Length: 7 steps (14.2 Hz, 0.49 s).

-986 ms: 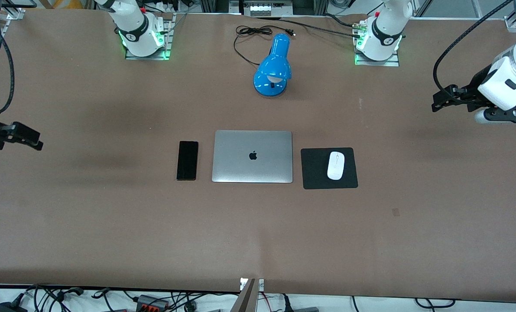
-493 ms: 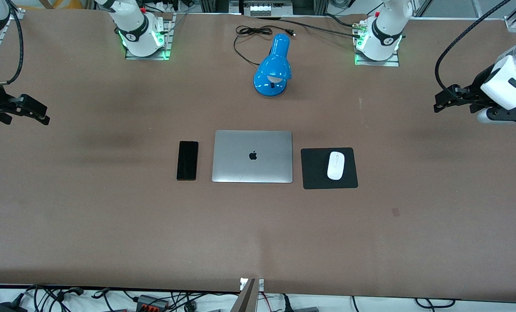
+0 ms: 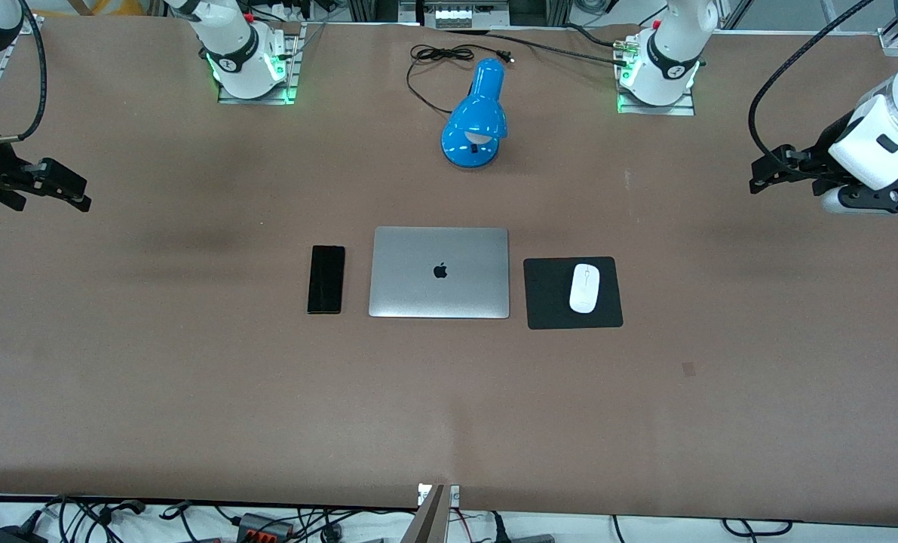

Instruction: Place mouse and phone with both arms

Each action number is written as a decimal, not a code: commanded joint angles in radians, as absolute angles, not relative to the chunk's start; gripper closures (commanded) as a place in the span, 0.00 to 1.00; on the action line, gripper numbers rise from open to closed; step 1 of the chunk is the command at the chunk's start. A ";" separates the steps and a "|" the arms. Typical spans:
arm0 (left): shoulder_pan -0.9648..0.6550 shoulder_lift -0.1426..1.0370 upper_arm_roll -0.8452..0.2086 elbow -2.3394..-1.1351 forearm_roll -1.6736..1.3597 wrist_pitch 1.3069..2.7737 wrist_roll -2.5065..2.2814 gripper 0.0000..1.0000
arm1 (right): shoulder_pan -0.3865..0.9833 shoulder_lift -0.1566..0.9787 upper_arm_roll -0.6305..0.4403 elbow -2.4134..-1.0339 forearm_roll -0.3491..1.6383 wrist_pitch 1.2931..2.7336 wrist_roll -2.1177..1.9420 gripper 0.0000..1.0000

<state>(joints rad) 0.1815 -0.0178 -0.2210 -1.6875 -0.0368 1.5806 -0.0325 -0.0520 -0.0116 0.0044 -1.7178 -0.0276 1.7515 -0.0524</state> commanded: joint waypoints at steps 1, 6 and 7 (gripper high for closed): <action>0.161 0.003 -0.201 -1.649 -0.015 1.551 -0.028 0.00 | -0.054 -0.040 0.011 -1.743 -0.029 1.759 -0.064 0.00; 0.161 0.003 -0.199 -1.654 -0.015 1.545 -0.028 0.00 | -0.057 -0.040 0.015 -1.743 -0.029 1.766 -0.060 0.00; 0.161 0.003 -0.199 -1.652 -0.015 1.545 -0.028 0.00 | -0.060 -0.040 0.015 -1.744 -0.029 1.764 -0.060 0.00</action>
<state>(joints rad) 0.1750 -0.0140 -0.2090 -1.6845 -0.0368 1.5680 -0.0325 -0.0515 -0.0124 0.0077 -1.7178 -0.0276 1.7527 -0.0524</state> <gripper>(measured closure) 0.000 0.000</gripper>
